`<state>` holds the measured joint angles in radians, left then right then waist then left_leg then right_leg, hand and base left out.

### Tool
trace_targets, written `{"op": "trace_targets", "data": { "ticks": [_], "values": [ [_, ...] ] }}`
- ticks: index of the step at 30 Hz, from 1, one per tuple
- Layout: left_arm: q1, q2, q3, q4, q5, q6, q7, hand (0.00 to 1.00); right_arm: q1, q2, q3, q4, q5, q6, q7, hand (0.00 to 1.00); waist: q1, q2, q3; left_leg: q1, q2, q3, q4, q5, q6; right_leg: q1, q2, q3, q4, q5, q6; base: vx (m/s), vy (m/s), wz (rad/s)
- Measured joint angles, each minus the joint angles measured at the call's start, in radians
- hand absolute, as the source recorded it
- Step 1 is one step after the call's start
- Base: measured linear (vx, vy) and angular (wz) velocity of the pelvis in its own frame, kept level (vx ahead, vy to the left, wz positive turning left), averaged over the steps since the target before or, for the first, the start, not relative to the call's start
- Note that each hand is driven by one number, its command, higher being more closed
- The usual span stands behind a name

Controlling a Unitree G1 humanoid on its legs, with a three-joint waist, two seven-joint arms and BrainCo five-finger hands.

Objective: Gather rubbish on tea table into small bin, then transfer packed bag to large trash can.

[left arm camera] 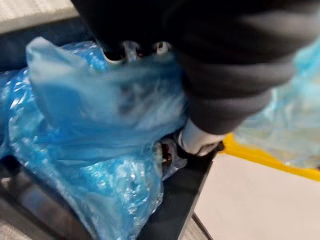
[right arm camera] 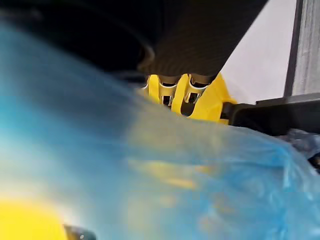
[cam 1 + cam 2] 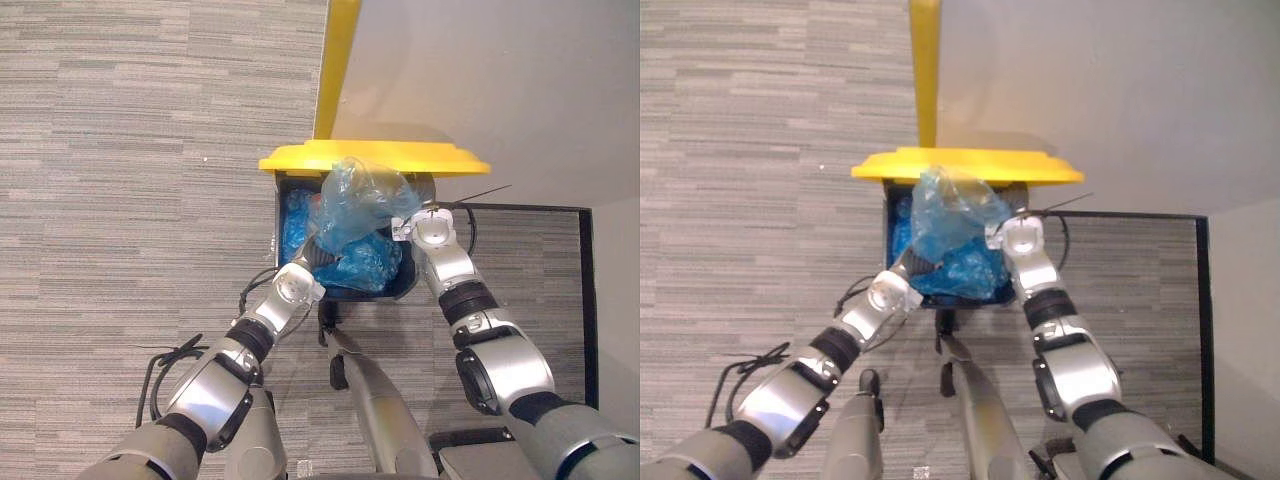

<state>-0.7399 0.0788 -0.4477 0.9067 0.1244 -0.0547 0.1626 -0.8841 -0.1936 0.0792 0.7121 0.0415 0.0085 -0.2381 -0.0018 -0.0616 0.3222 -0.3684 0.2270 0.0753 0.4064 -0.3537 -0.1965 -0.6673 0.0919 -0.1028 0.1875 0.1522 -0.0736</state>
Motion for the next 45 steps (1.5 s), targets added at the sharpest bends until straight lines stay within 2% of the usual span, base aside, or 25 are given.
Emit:
{"op": "trace_targets", "data": {
  "ticks": [5, 13, 16, 18, 21, 25, 30, 37, 42, 44, 45],
  "values": [
    [0.000, -0.047, 0.031, 0.008, 0.033, 0.003, 0.012, 0.00, 0.001, 0.002, -0.002, 0.000, 0.000, 0.000, 0.000, 0.00, 0.000, 0.002, -0.003, 0.012, 0.007, 0.029, -0.003, 0.004, -0.007, 0.002, -0.008, -0.002, 0.015, 0.001, -0.002, 0.05, 0.066, -0.02],
    [0.023, -0.049, 0.038, 0.005, 0.028, 0.002, 0.015, 0.00, 0.023, 0.007, -0.001, 0.001, -0.004, 0.000, 0.005, 0.00, 0.009, 0.003, -0.015, 0.054, -0.008, 0.022, -0.039, 0.025, -0.010, 0.037, -0.024, -0.007, 0.014, 0.001, -0.002, 0.04, 0.055, 0.07],
    [0.087, -0.037, 0.039, -0.039, 0.007, -0.001, 0.013, 0.00, 0.082, 0.008, 0.003, 0.013, -0.016, 0.001, 0.013, 0.00, 0.009, 0.004, -0.068, 0.063, -0.014, 0.014, -0.068, 0.041, -0.011, 0.047, -0.029, -0.014, 0.001, 0.001, -0.002, 0.05, 0.034, 0.11],
    [0.125, -0.020, 0.046, -0.066, -0.002, -0.005, 0.012, 0.00, 0.118, 0.008, 0.007, 0.032, -0.044, 0.002, 0.023, 0.00, 0.008, 0.006, -0.073, 0.102, -0.014, 0.000, -0.100, 0.057, -0.014, 0.087, -0.030, -0.025, -0.015, 0.001, -0.002, 0.05, 0.029, 0.21],
    [0.217, 0.009, 0.084, -0.129, -0.022, -0.015, 0.010, 0.00, 0.184, 0.008, 0.026, 0.069, -0.073, 0.009, 0.030, 0.00, 0.007, 0.006, -0.120, 0.132, -0.021, -0.009, -0.159, 0.085, -0.014, 0.118, -0.034, -0.036, -0.049, -0.002, 0.003, 0.02, 0.028, 0.19],
    [0.360, 0.067, 0.158, -0.200, -0.068, -0.029, 0.007, 0.00, 0.266, 0.007, 0.052, 0.091, -0.096, 0.013, 0.048, 0.00, 0.008, 0.010, -0.148, 0.169, -0.035, -0.032, -0.216, 0.120, -0.015, 0.148, -0.041, -0.051, -0.070, -0.004, 0.006, 0.04, 0.042, 0.15],
    [0.540, 0.127, 0.285, -0.205, -0.108, -0.029, -0.015, 0.00, 0.348, 0.004, 0.051, 0.101, -0.131, 0.021, 0.075, 0.00, 0.012, 0.011, -0.152, 0.222, -0.038, -0.039, -0.229, 0.130, -0.014, 0.202, -0.045, -0.057, -0.072, -0.005, 0.008, 0.03, 0.066, 0.07],
    [0.678, 0.139, 0.415, 0.013, -0.070, -0.024, -0.067, 0.00, 0.432, 0.003, 0.051, 0.103, -0.161, 0.018, 0.107, 0.00, 0.014, 0.012, -0.157, 0.285, -0.075, -0.031, -0.229, 0.130, 0.003, 0.240, -0.076, -0.039, -0.035, -0.018, 0.026, -0.02, 0.081, -0.01],
    [0.736, 0.109, 0.470, 0.090, -0.046, -0.015, -0.088, 0.00, 0.583, 0.007, 0.043, 0.103, -0.160, -0.003, 0.115, 0.00, 0.013, 0.005, -0.154, 0.374, -0.118, -0.004, -0.183, 0.102, 0.052, 0.320, -0.107, -0.001, -0.001, -0.029, 0.054, -0.05, 0.087, -0.12],
    [0.752, 0.103, 0.471, 0.097, -0.046, -0.007, -0.089, 0.00, 0.660, 0.014, 0.044, 0.112, -0.161, -0.010, 0.120, 0.00, 0.010, 0.004, -0.154, 0.366, -0.132, 0.013, -0.118, 0.086, 0.065, 0.337, -0.123, 0.011, -0.003, -0.020, 0.117, -0.18, 0.142, -0.25],
    [0.757, 0.102, 0.473, 0.097, -0.046, -0.004, -0.089, 0.00, 0.704, 0.023, 0.044, 0.138, -0.161, -0.013, 0.123, 0.00, 0.005, 0.004, -0.152, 0.361, -0.125, 0.033, -0.095, 0.083, 0.077, 0.335, -0.138, 0.001, 0.000, -0.055, 0.188, -0.25, 0.113, -0.39]
  ]
}}
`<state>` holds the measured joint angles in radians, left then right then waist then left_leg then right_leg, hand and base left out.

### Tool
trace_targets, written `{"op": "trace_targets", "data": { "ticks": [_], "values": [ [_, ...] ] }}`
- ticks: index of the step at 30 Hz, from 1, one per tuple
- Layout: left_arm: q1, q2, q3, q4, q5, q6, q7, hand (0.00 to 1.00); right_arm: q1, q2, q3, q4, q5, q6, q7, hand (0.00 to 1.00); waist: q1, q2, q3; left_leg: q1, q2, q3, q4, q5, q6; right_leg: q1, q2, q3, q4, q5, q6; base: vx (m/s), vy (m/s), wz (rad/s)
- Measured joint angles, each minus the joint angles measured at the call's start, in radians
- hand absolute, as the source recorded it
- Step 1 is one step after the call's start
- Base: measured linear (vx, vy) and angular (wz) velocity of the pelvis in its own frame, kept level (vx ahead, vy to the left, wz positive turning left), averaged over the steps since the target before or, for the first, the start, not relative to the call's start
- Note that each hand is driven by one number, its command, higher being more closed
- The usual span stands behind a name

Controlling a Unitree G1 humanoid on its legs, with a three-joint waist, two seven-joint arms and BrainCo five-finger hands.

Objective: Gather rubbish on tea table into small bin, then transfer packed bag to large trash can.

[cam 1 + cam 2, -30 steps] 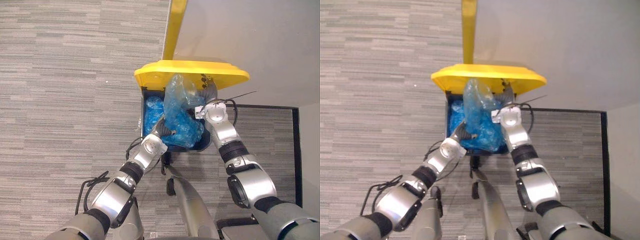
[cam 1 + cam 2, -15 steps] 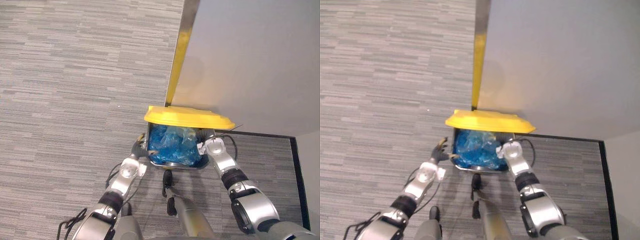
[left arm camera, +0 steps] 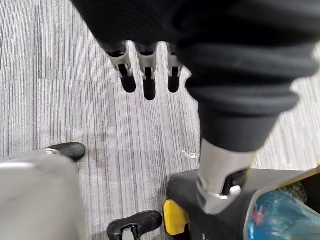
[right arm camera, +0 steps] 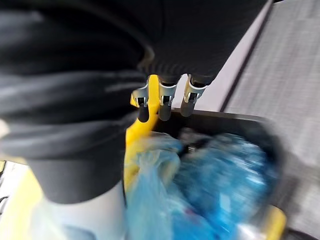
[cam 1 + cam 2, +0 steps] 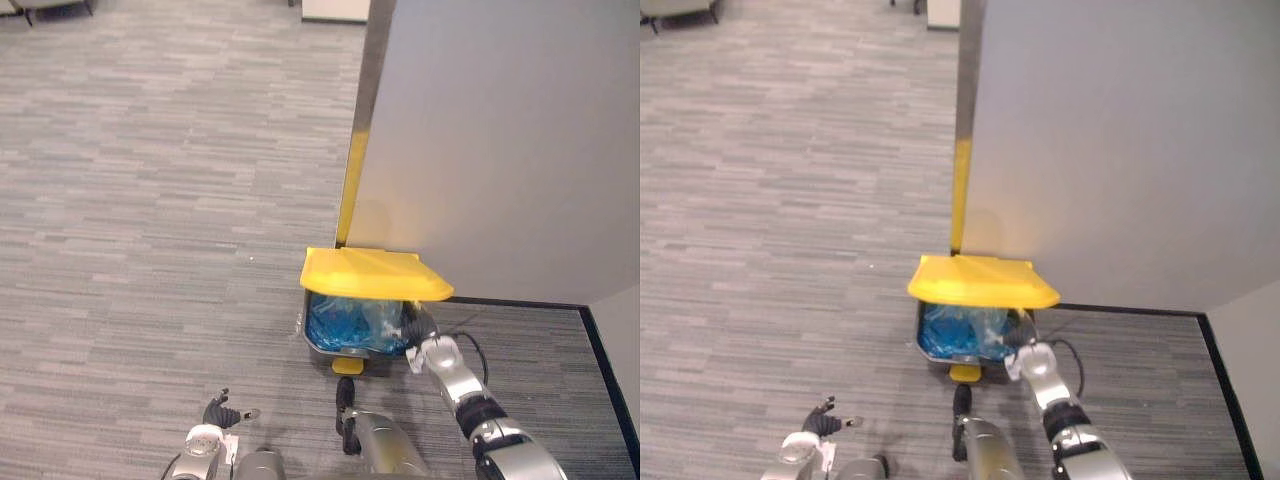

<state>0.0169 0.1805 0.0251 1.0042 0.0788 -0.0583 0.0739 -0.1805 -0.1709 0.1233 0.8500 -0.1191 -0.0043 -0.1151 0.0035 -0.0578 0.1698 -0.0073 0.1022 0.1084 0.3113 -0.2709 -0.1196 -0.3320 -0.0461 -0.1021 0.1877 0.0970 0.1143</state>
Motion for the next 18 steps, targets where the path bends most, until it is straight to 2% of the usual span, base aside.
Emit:
{"op": "trace_targets", "data": {
  "ticks": [1, 2, 3, 4, 6, 7, 8, 9, 10, 11, 14, 18],
  "values": [
    [0.008, -0.015, 0.008, -0.004, 0.001, 0.000, 0.000, 0.00, 0.027, 0.009, 0.000, 0.044, -0.001, 0.001, 0.007, 0.00, 0.001, 0.026, 0.001, -0.010, 0.022, 0.021, 0.007, 0.003, 0.006, -0.028, -0.007, -0.021, 0.085, -0.048, 0.021, -0.23, 0.075, -0.46],
    [0.012, -0.018, 0.020, 0.002, 0.004, 0.001, 0.001, 0.00, 0.039, 0.018, 0.000, 0.079, -0.004, 0.001, 0.012, 0.00, 0.000, 0.029, 0.003, -0.016, 0.031, 0.030, 0.014, 0.006, 0.008, -0.062, -0.018, -0.034, 0.224, -0.083, -0.027, -0.21, 0.031, -0.36],
    [0.014, -0.020, 0.026, 0.013, 0.009, 0.008, 0.001, 0.00, 0.067, 0.023, -0.002, 0.124, -0.033, 0.001, 0.020, 0.00, -0.008, 0.029, 0.002, -0.023, 0.040, 0.029, 0.012, 0.017, 0.010, -0.073, -0.040, -0.041, 0.393, -0.145, -0.073, -0.18, -0.008, -0.13],
    [0.015, -0.024, 0.020, 0.014, 0.009, 0.013, 0.001, 0.00, 0.116, 0.031, -0.029, 0.169, -0.056, 0.000, 0.025, 0.00, -0.009, 0.016, -0.007, -0.026, 0.044, 0.023, -0.005, 0.036, 0.003, -0.020, -0.074, -0.037, 0.505, -0.206, -0.060, -0.14, -0.026, -0.03],
    [0.009, -0.023, 0.013, 0.014, 0.009, 0.016, 0.000, 0.00, 0.134, 0.045, -0.092, 0.201, -0.077, -0.004, 0.022, 0.00, -0.008, -0.005, -0.016, -0.029, 0.042, 0.033, -0.029, 0.059, -0.007, 0.035, -0.094, -0.009, 0.484, -0.278, -0.027, -0.08, -0.093, -0.13],
    [0.007, -0.023, 0.014, 0.016, 0.009, 0.017, 0.000, 0.00, 0.140, 0.051, -0.112, 0.217, -0.078, -0.006, 0.020, 0.00, -0.010, -0.019, -0.020, -0.026, 0.039, 0.039, -0.047, 0.073, -0.011, 0.039, -0.092, -0.007, 0.458, -0.289, -0.016, -0.10, -0.167, -0.20],
    [-0.001, -0.036, 0.012, 0.034, 0.008, 0.020, -0.001, 0.00, 0.144, 0.051, -0.137, 0.239, -0.078, -0.008, 0.017, 0.00, -0.013, -0.015, -0.035, -0.011, 0.029, 0.047, -0.113, 0.106, -0.007, 0.064, -0.076, -0.017, 0.363, -0.293, -0.013, -0.07, -0.148, -0.21],
    [-0.005, -0.061, -0.003, 0.041, 0.008, 0.021, -0.006, 0.00, 0.154, 0.048, -0.161, 0.254, -0.078, -0.007, 0.015, 0.00, -0.014, 0.006, -0.055, -0.007, 0.032, 0.046, -0.178, 0.140, 0.005, 0.110, -0.045, -0.010, 0.215, -0.289, -0.030, -0.05, -0.126, -0.27],
    [-0.010, -0.080, -0.004, 0.043, 0.008, 0.020, -0.011, 0.00, 0.154, 0.042, -0.171, 0.270, -0.078, -0.003, 0.014, 0.00, -0.011, 0.023, -0.057, -0.007, 0.040, 0.044, -0.206, 0.156, 0.013, 0.123, -0.022, -0.010, 0.148, -0.258, -0.058, -0.08, -0.052, -0.36],
    [-0.010, -0.101, -0.004, 0.048, 0.008, 0.020, -0.015, 0.00, 0.151, 0.042, -0.202, 0.278, -0.077, 0.003, 0.014, 0.00, -0.008, 0.045, -0.070, -0.006, 0.042, 0.042, -0.242, 0.185, 0.028, 0.129, -0.009, -0.008, 0.083, -0.218, -0.064, -0.09, -0.025, -0.30],
    [-0.003, -0.109, -0.006, 0.062, 0.006, 0.022, -0.016, 0.00, 0.174, 0.045, -0.262, 0.281, -0.077, 0.014, 0.001, 0.00, -0.009, 0.053, -0.080, 0.013, 0.057, 0.047, -0.275, 0.206, 0.025, 0.175, 0.021, 0.001, -0.022, -0.155, -0.078, -0.09, -0.014, -0.19],
    [-0.001, -0.095, -0.002, 0.090, -0.002, 0.026, -0.012, 0.00, 0.193, 0.053, -0.287, 0.280, -0.075, 0.022, -0.006, 0.00, -0.008, 0.052, -0.091, 0.008, 0.054, 0.071, -0.279, 0.200, 0.016, 0.228, 0.029, 0.011, -0.165, -0.084, -0.062, -0.05, 0.053, -0.16]
  ]
}}
